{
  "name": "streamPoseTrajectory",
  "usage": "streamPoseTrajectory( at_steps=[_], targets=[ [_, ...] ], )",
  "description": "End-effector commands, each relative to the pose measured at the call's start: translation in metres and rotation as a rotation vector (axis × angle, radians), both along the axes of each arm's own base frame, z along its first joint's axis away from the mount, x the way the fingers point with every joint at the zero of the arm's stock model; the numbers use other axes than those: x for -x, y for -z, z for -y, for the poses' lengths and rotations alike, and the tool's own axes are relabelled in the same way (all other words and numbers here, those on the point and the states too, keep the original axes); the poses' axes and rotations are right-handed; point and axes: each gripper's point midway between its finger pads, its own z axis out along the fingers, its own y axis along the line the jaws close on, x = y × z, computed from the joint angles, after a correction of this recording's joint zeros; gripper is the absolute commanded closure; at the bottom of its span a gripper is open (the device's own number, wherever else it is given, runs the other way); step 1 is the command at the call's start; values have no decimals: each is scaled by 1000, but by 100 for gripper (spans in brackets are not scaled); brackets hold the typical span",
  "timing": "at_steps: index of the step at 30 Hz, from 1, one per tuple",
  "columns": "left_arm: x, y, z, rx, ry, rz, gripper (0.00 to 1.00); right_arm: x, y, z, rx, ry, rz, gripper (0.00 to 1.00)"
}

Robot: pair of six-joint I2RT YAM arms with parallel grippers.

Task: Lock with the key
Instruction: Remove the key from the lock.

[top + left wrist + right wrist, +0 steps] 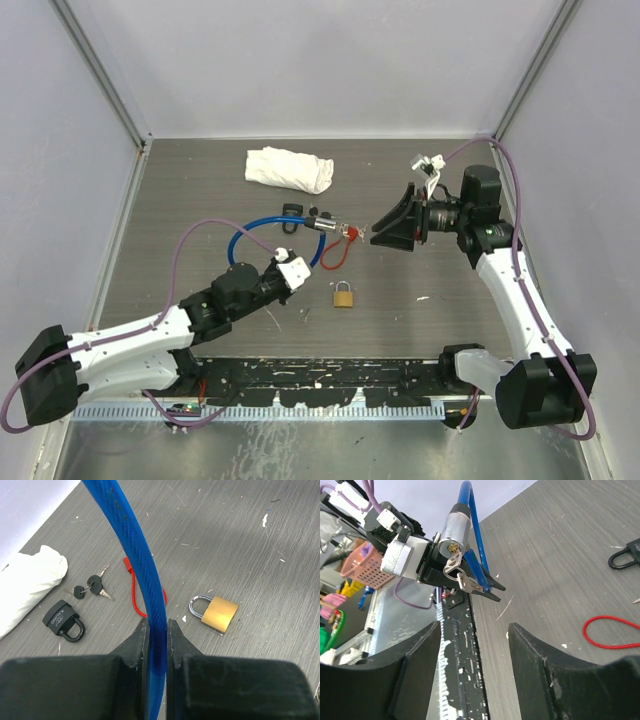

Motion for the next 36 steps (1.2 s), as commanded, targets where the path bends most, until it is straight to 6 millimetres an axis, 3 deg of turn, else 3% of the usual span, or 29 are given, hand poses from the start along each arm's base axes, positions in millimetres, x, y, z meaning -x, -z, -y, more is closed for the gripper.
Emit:
streamPoseTrajectory(
  at_steps=[1, 9, 15, 21, 28, 36],
  targets=[
    [-5, -50, 9, 126, 7, 86, 100, 4, -14, 0, -37, 21, -63, 39],
    [-7, -47, 15, 127, 13, 86, 100, -6, -17, 0, -46, 110, -192, 40],
    [-11, -44, 15, 122, 2, 91, 100, -19, -20, -3, -94, 139, -385, 44],
    [-14, -42, 18, 120, -5, 93, 100, -24, -10, -17, -96, 118, -520, 46],
    [-23, -41, 19, 82, -33, 115, 100, -17, -18, -28, -86, 80, -513, 53],
    [-21, -43, 27, 91, -5, 103, 100, -17, -13, -37, -32, 79, -450, 61]
  ],
)
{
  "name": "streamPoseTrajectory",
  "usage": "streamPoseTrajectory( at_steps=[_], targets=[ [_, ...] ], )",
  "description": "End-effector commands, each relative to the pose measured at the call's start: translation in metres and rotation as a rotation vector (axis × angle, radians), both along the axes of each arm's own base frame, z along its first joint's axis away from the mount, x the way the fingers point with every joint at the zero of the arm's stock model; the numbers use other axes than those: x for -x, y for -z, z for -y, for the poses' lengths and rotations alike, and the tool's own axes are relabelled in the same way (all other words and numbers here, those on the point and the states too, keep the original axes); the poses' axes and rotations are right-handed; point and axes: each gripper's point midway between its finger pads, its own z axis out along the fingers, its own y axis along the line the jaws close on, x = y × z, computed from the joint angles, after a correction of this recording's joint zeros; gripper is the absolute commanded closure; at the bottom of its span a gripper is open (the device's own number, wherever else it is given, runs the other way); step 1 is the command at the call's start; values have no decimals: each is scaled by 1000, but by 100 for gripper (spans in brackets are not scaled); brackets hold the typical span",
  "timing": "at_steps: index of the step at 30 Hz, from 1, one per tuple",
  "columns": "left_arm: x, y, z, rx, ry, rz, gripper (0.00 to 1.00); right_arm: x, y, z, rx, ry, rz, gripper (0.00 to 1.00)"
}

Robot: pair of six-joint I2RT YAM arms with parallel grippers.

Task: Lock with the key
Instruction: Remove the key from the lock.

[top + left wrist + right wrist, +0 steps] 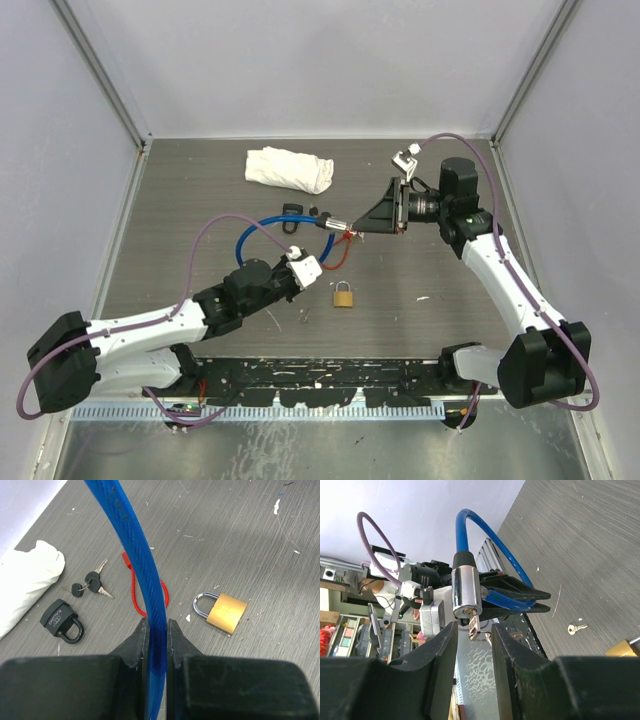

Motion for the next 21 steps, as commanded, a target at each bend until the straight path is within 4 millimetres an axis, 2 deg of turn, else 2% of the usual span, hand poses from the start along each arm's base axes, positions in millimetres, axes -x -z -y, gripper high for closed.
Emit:
streamPoseTrajectory(
  at_steps=[1, 8, 11, 18, 21],
  targets=[
    [-10, -61, 17, 155, 8, 104, 100, -2, -15, -6, 11, -13, 105, 62],
    [-10, -62, 17, 170, 6, 99, 100, 0, -11, -6, 33, -17, 128, 68],
    [-11, -61, 17, 167, 1, 96, 100, 0, -12, -6, 38, -15, 148, 74],
    [-9, -58, 19, 173, 2, 71, 100, -3, -17, -5, 56, -15, 234, 98],
    [-6, -54, 22, 178, 10, 30, 100, -3, -18, -4, 92, -30, 314, 99]
  ],
)
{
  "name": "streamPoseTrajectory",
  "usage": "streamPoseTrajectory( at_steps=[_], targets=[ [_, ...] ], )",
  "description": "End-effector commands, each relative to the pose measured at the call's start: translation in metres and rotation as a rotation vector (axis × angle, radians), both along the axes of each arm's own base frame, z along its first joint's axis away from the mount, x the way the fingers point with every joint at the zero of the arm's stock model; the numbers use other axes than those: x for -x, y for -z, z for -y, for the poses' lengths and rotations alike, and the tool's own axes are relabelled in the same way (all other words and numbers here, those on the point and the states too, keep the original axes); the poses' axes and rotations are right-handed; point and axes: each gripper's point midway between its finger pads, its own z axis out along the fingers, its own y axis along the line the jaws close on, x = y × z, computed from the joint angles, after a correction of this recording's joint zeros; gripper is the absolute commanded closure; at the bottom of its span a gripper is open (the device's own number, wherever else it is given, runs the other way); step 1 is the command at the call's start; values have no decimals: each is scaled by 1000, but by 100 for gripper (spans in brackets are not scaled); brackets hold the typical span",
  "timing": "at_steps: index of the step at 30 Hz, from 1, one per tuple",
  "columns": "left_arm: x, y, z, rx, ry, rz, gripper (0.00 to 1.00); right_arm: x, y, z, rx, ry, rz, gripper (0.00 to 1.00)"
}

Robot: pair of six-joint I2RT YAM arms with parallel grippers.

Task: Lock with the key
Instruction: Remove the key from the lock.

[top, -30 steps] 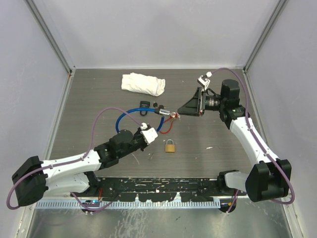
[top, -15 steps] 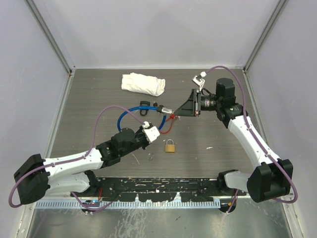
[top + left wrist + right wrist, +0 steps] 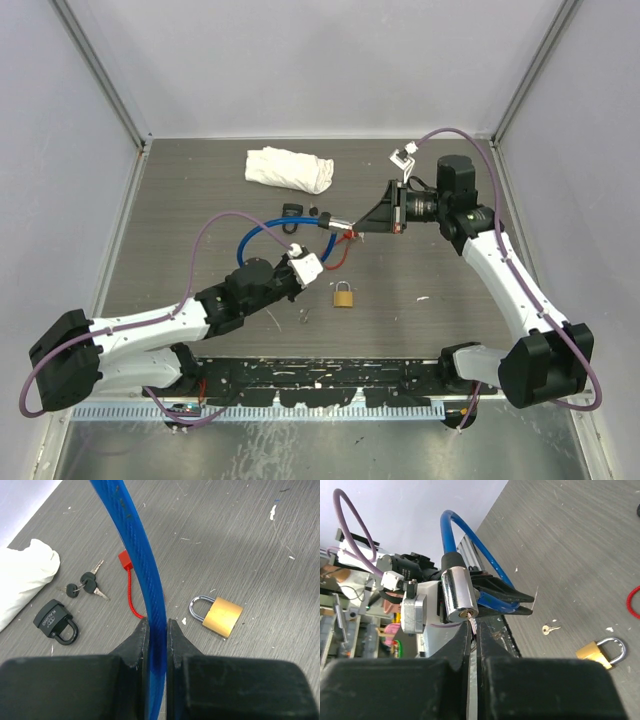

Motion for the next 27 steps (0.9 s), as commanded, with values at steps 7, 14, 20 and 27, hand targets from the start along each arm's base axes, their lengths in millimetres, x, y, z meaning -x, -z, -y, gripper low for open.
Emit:
streamPoseTrajectory(
  at_steps=[7, 14, 20, 27],
  targets=[
    [11, -55, 30, 259, 98, -166, 100, 2, -9, -7, 319, -119, 582, 99],
    [27, -73, 30, 345, 229, -356, 100, -10, -5, 4, 569, -166, 914, 99],
    [38, -76, 25, 389, 328, -530, 100, -24, -10, 23, 709, -183, 1083, 99],
    [36, -67, 24, 420, 348, -730, 100, -25, -17, 29, 748, -196, 1155, 99]
  ],
)
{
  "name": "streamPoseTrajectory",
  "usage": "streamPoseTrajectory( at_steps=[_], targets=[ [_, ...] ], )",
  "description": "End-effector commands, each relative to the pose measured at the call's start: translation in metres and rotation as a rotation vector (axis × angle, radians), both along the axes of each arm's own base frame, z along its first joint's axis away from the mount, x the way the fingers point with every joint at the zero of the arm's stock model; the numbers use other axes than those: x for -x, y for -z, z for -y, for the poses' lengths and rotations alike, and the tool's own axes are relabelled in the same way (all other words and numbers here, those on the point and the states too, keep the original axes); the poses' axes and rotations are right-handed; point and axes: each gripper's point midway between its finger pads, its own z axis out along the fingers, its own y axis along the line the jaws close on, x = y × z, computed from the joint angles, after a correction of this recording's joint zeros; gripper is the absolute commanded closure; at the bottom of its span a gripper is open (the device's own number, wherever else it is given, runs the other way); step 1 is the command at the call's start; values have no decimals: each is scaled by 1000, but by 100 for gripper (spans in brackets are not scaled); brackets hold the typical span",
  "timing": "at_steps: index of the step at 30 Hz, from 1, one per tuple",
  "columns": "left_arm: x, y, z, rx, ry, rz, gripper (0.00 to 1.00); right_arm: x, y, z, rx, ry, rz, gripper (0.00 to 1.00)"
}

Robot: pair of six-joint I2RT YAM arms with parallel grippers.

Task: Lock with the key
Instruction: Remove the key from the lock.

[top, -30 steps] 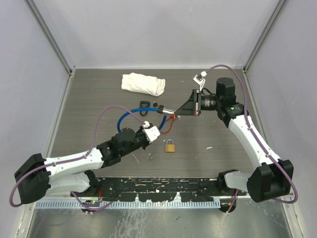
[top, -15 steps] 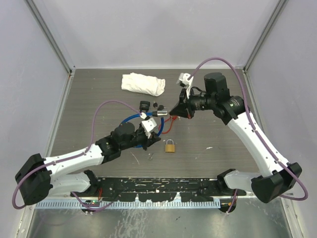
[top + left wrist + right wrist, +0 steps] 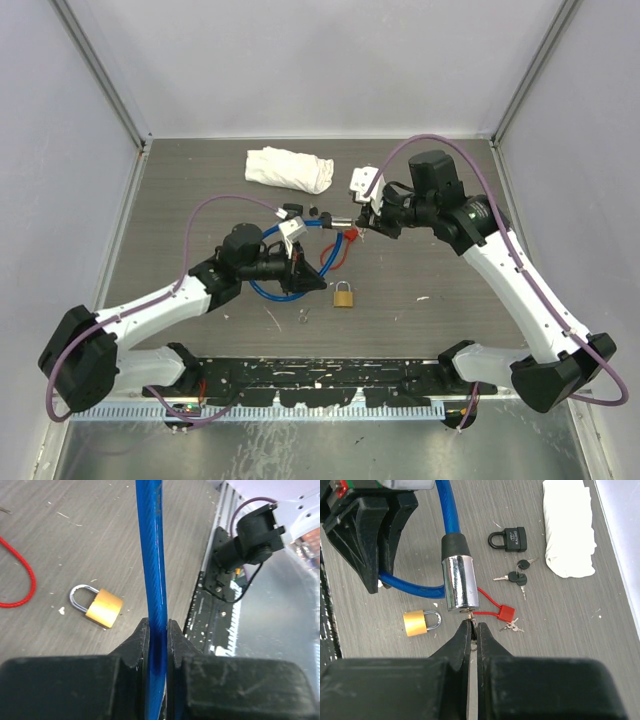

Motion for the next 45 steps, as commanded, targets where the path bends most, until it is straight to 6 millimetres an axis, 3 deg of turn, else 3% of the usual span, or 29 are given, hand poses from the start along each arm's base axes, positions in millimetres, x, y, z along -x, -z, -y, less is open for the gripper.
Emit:
streamPoseTrajectory(
  at_steps=[1, 6, 11, 14, 18, 21, 24, 29, 32, 35, 38, 41, 43, 45],
  targets=[
    [-1, -57, 11, 169, 78, -30, 100, -7, -15, 21, 93, 16, 150, 99],
    [-5, -63, 7, 207, 87, -149, 100, -10, -18, 26, 103, 52, 171, 99],
    [-15, -63, -2, 228, 34, -264, 100, -8, -26, 25, -6, 122, 98, 99],
    [-19, -55, -5, 206, 3, -311, 100, -4, -28, 18, -165, 156, -149, 99],
    [-34, -31, -21, 56, -141, -245, 100, 15, -18, 2, -319, 131, -546, 99],
    [-44, -18, -36, -44, -238, -197, 100, 26, -19, -5, -399, 93, -705, 99],
    [-46, -11, -41, -84, -263, -207, 100, 27, -16, 0, -348, 108, -617, 99],
    [-34, -22, -23, 14, -165, -309, 100, 32, -8, 7, -134, 57, -89, 99],
    [-29, -36, -14, 72, -107, -337, 100, 22, 3, 15, -72, 99, -48, 99],
    [-33, -44, -16, 77, -124, -295, 100, 23, -2, 6, -172, 133, -237, 99],
    [-42, -33, -28, -24, -209, -246, 100, 34, -2, -8, -356, 98, -641, 99],
    [-47, -16, -43, -144, -275, -204, 100, 27, -8, 0, -532, 87, -909, 99],
    [-49, -9, -49, -180, -296, -190, 100, 22, -7, 4, -553, 93, -966, 99],
    [-48, -4, -51, -195, -299, -194, 100, 19, -2, 3, -494, 118, -858, 99]
  ],
)
